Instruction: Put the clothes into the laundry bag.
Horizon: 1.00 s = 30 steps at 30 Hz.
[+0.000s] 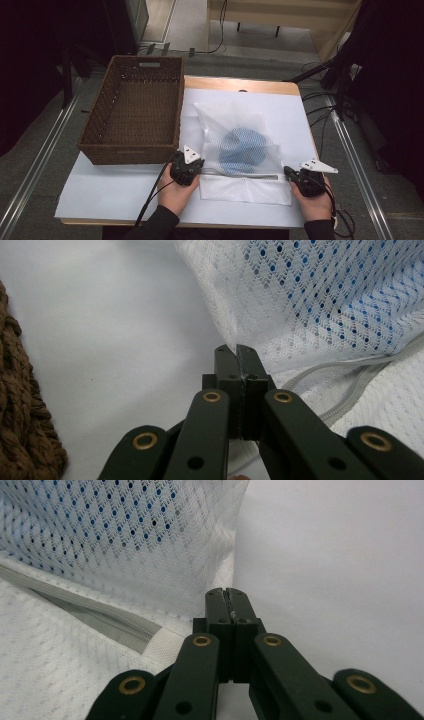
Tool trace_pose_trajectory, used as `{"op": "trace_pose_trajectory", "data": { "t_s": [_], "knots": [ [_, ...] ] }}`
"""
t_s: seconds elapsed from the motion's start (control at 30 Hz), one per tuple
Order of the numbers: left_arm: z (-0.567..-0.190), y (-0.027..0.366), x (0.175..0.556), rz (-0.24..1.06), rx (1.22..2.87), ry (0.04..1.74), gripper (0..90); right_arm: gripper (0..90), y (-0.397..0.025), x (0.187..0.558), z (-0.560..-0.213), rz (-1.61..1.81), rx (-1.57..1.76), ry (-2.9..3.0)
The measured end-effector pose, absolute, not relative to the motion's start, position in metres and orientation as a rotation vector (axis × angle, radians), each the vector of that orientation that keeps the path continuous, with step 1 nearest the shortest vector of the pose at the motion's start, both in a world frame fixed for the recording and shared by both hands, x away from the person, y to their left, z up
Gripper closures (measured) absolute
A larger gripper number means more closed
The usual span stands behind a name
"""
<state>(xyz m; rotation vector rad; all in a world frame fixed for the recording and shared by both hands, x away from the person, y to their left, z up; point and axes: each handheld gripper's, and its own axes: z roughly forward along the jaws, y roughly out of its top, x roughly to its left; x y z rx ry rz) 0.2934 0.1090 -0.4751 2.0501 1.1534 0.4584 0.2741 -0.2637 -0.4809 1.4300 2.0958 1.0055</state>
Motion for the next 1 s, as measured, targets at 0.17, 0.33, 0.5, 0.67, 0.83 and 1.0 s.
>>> {"op": "trace_pose_trajectory", "data": {
  "t_s": [0.17,0.33,0.5,0.67,0.83,1.0],
  "knots": [
    [-0.473,0.12,0.289,0.417,1.974,1.118,85.5,90.0,-0.266,0.273,-0.482,1.063,1.417,2.108],
    [-0.472,0.136,0.277,0.403,1.954,1.065,64.9,77.6,-0.269,0.271,-0.482,1.141,1.407,2.089],
    [-0.468,0.155,0.266,0.444,1.918,1.048,50.2,63.4,-0.268,0.269,-0.482,1.181,1.377,2.086],
    [-0.463,0.173,0.257,0.46,1.865,1.029,32.0,44.5,-0.269,0.267,-0.481,1.228,1.346,2.092],
    [-0.46,0.188,0.253,0.443,1.85,0.99,19.2,29.3,-0.269,0.267,-0.48,1.244,1.341,2.08],
    [-0.459,0.202,0.251,0.422,1.85,0.973,10.4,26.2,-0.273,0.264,-0.477,1.243,1.349,2.046]
  ]
}}
